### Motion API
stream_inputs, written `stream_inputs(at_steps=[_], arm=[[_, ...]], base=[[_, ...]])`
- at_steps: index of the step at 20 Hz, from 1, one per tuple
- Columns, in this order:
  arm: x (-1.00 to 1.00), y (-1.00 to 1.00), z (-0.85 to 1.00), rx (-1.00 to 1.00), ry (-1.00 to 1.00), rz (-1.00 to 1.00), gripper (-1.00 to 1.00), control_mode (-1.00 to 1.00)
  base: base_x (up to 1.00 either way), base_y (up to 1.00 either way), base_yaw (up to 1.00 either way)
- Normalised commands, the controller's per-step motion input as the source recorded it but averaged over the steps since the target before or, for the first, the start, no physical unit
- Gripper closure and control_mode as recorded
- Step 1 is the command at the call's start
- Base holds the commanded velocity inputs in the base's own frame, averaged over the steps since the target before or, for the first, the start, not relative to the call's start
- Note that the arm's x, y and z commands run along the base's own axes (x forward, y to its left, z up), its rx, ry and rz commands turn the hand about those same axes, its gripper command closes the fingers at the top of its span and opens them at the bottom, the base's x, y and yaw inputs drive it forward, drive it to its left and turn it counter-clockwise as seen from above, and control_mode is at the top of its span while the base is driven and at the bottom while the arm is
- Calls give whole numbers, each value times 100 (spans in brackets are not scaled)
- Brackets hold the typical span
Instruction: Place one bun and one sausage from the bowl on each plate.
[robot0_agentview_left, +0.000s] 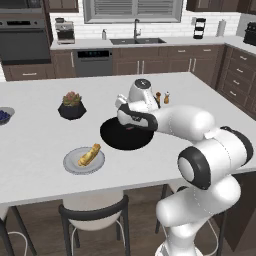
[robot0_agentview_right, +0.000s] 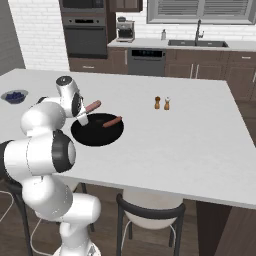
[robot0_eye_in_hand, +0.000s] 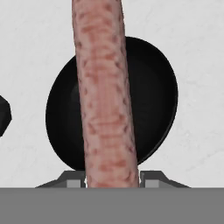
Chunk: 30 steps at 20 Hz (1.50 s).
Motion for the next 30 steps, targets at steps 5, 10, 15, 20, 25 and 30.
stream_inputs(at_steps=[5, 10, 15, 20, 25, 30], arm=[[-100, -7, 35, 0, 12, 1, 100, -100], [-100, 0, -9, -1, 11, 9, 100, -100], [-20, 0, -3, -1, 1, 2, 100, 100], [0, 0, 0, 0, 0, 0, 100, 100], [0, 0, 0, 0, 0, 0, 100, 100], [0, 0, 0, 0, 0, 0, 100, 100]], base=[[0, 0, 0], [0, 0, 0], [-59, 55, 20], [11, 100, 22], [45, 100, 13], [29, 100, 3]])
